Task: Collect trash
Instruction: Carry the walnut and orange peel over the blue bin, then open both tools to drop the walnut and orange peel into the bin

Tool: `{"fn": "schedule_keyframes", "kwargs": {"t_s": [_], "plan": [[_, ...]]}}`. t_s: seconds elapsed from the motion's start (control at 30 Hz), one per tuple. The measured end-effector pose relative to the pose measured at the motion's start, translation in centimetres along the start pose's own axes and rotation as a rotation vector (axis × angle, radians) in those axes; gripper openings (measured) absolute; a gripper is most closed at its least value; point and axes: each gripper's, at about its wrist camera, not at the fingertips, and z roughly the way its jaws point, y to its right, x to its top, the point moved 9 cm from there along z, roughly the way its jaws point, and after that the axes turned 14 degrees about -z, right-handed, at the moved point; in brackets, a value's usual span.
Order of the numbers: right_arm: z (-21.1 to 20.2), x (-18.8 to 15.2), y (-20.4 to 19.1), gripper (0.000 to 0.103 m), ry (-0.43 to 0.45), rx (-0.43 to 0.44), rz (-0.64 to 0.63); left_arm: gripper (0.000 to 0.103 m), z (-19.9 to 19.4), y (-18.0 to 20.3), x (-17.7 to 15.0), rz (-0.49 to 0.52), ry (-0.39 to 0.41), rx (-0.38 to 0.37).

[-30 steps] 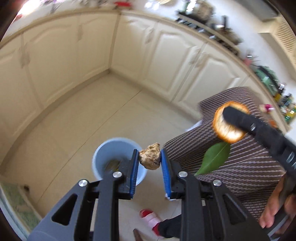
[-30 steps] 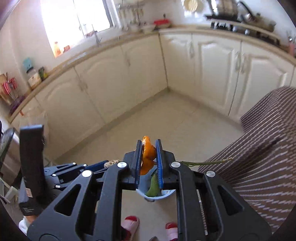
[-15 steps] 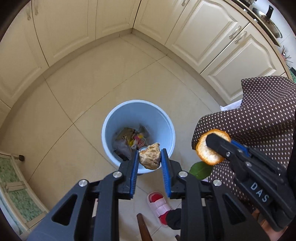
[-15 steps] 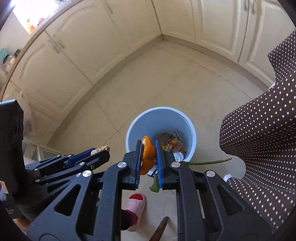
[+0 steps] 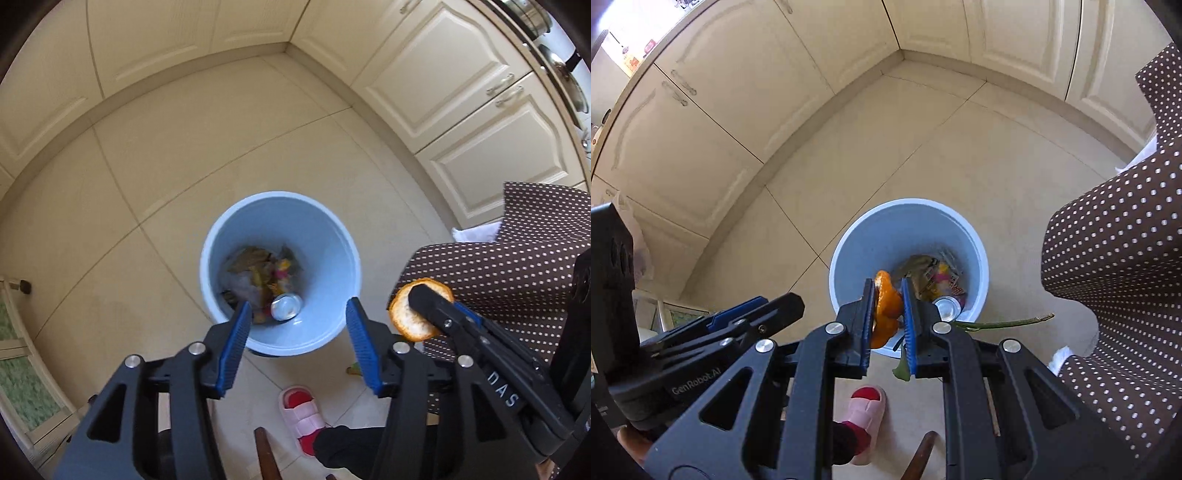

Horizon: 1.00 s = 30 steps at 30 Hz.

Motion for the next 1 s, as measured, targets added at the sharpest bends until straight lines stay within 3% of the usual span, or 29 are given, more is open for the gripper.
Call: {"fn": "schedule_keyframes", "kwargs": {"t_s": [0.2,0.7,1.0], "plan": [[1.5,0.4,-0.7,0.015,-0.007,0.023,0.003,0.056,-0.1,-1.8,1.1,-0.006,0.049,0.104],[4.9,0.9,-2.9,0.015,-0.038,0.022,0.004,0.058,0.6,-4.3,1.5,-0.084,0.001,0.086],[4.1,2.1,-1.5,0.017,0.026,0.018,0.043,0.058,0.6,-4.2,1.5,-0.091,0.000,0.078]]}}
